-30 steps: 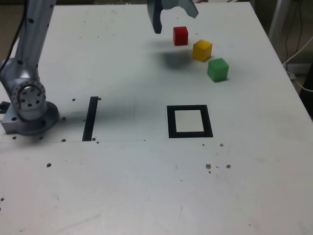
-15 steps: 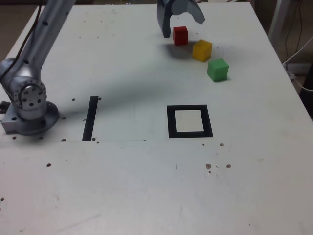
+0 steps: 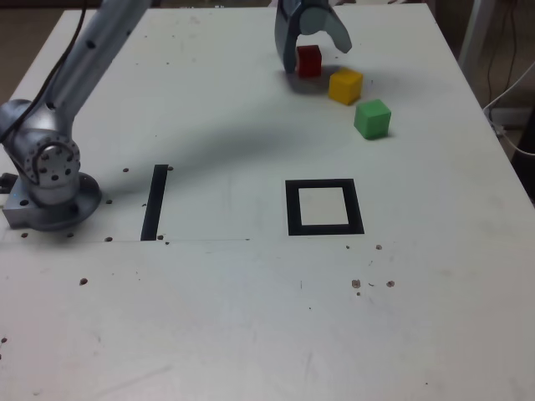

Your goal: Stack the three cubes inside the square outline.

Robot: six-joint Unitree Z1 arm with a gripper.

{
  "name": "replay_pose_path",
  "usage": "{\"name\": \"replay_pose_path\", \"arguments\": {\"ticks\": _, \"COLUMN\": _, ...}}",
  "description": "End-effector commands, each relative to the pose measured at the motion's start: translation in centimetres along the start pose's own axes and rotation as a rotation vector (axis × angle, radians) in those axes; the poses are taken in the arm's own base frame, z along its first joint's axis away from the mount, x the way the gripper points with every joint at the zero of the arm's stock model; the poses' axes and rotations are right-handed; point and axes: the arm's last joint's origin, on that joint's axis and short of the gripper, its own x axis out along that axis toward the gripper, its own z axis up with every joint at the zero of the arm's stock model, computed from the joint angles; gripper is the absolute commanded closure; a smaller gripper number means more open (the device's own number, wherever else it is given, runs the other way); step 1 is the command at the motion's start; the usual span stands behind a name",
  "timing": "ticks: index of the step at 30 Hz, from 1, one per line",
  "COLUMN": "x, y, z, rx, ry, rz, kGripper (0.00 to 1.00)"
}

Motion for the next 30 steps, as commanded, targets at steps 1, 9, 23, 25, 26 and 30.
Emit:
{"name": "replay_pose_path", "arguments": {"ticks": 1, "x": 0.47, "y": 0.1, "z": 0.13, "rx": 0.006, "ry": 0.024, "rz": -0.017, "kGripper": 0.19}}
{"name": "replay_pose_path", "arguments": {"ticks": 9, "x": 0.99, "y": 0.51, "z": 0.69, "rx": 0.019, "ry": 0.029, "rz": -0.008, "kGripper": 0.59}}
{"name": "replay_pose_path", "arguments": {"ticks": 23, "x": 1.12, "y": 0.49, "z": 0.47, "rx": 0.038, "ry": 0.046, "rz": -0.018, "kGripper": 0.69}}
{"name": "replay_pose_path", "arguments": {"ticks": 25, "x": 1.11, "y": 0.46, "z": 0.44, "rx": 0.039, "ry": 0.049, "rz": -0.018, "kGripper": 0.69}}
{"name": "replay_pose_path", "arguments": {"ticks": 26, "x": 1.1, "y": 0.45, "z": 0.42, "rx": 0.039, "ry": 0.049, "rz": -0.018, "kGripper": 0.69}}
{"name": "replay_pose_path", "arguments": {"ticks": 30, "x": 0.9, "y": 0.42, "z": 0.33, "rx": 0.041, "ry": 0.05, "rz": -0.014, "kGripper": 0.69}}
